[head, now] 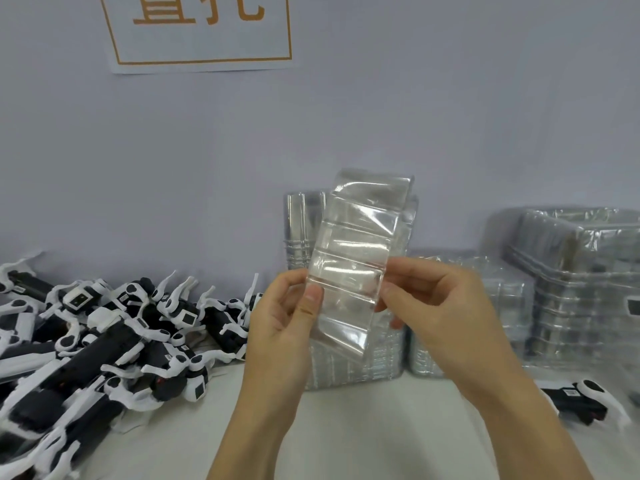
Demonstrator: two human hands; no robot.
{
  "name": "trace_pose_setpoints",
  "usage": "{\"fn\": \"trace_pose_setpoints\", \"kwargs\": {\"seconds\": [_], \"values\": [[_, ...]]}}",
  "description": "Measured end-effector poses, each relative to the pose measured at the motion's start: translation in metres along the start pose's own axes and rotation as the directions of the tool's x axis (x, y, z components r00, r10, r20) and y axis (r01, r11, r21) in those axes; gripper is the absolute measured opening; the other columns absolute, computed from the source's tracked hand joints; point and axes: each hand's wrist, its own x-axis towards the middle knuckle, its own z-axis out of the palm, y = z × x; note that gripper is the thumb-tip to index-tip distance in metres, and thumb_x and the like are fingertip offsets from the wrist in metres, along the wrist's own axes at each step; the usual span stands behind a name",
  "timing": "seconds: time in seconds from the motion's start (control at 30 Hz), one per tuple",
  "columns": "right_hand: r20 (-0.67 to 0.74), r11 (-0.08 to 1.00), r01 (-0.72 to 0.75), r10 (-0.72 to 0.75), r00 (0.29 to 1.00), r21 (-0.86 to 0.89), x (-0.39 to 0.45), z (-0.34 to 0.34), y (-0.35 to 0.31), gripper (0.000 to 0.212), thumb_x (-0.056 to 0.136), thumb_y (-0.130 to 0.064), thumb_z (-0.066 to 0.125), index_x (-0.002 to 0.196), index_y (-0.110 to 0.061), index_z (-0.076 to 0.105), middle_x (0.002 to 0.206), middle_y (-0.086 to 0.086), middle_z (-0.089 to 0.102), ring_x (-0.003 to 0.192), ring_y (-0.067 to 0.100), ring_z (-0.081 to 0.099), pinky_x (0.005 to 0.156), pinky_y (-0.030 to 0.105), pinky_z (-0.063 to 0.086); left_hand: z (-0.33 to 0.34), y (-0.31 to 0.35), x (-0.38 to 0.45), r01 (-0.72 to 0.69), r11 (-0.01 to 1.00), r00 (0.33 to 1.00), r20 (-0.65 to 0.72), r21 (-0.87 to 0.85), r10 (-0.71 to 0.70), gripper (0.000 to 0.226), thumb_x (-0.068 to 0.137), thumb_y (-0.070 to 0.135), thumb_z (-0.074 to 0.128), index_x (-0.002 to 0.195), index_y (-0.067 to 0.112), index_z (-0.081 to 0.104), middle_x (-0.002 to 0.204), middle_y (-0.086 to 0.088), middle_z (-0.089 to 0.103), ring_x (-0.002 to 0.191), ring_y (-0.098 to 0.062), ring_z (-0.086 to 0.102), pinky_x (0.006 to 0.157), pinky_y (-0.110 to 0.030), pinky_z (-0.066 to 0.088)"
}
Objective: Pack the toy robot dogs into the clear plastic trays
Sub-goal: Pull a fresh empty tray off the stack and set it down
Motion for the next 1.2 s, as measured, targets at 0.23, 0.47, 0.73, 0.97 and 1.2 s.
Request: {"fn": "trace_pose_setpoints", "kwargs": {"seconds": [0.23, 0.47, 0.73, 0.97, 1.2], "values": [[0.017, 1.0, -0.027, 0.027, 0.999, 0.004, 0.0, -0.007, 0.001, 0.031, 0.095, -0.003, 0.059, 0.097, -0.026, 0.079, 0.083, 0.001, 0.078, 0.073, 0.017, 0.075, 0.057, 0.018, 0.053, -0.007, 0.003, 0.0, -0.054, 0.993, 0.983, 0.181, 0.105, 0.034, 0.022, 0.092, 0.024, 0.059, 0.11, 0.011, 0.059, 0.102, -0.009, 0.076, 0.096, -0.023, 0.072, 0.082, -0.028, 0.052], [0.159, 0.999, -0.044, 0.046, 0.986, -0.019, -0.001, -0.012, 0.0, 0.044, 0.091, 0.005, 0.062, 0.093, -0.035, 0.078, 0.091, -0.003, 0.079, 0.078, 0.013, 0.075, 0.064, 0.019, 0.056, -0.013, 0.012, -0.004, -0.011, 0.995, 0.943, 0.331, 0.096, -0.021, 0.035, 0.086, 0.005, 0.055, 0.119, 0.019, 0.053, 0.108, -0.006, 0.074, 0.102, -0.021, 0.071, 0.084, -0.027, 0.054], [0.093, 0.999, -0.05, 0.049, 0.994, 0.014, 0.0, -0.001, 0.002, 0.019, 0.096, -0.01, 0.064, 0.09, -0.021, 0.077, 0.078, 0.008, 0.077, 0.071, 0.023, 0.074, 0.059, 0.023, 0.058, 0.007, 0.017, -0.003, -0.031, 0.999, 0.993, 0.116, 0.027, 0.028, 0.026, 0.088, 0.044, 0.058, 0.101, 0.022, 0.062, 0.081, -0.005, 0.074, 0.077, -0.02, 0.074, 0.068, -0.028, 0.057], [0.071, 0.997, -0.063, 0.059, 0.996, 0.053, 0.001, 0.001, -0.002, 0.008, 0.086, -0.008, 0.073, 0.087, -0.013, 0.078, 0.076, 0.008, 0.077, 0.071, 0.024, 0.075, 0.057, 0.021, 0.056, 0.009, 0.02, -0.003, -0.031, 0.999, 0.99, 0.138, -0.023, 0.034, 0.027, 0.086, 0.039, 0.059, 0.104, 0.018, 0.06, 0.081, -0.009, 0.076, 0.072, -0.02, 0.074, 0.06, -0.022, 0.055], [-0.015, 1.0, -0.003, 0.002, 1.0, -0.015, 0.001, 0.014, -0.004, 0.027, 0.088, 0.007, 0.067, 0.083, -0.017, 0.079, 0.074, -0.002, 0.077, 0.063, 0.013, 0.072, 0.056, 0.018, 0.053, 0.014, 0.019, -0.003, -0.078, 0.996, 0.997, 0.023, 0.05, 0.076, 0.022, 0.087, 0.045, 0.056, 0.093, 0.024, 0.059, 0.085, -0.013, 0.076, 0.076, -0.031, 0.075, 0.055, -0.028, 0.055]]}}
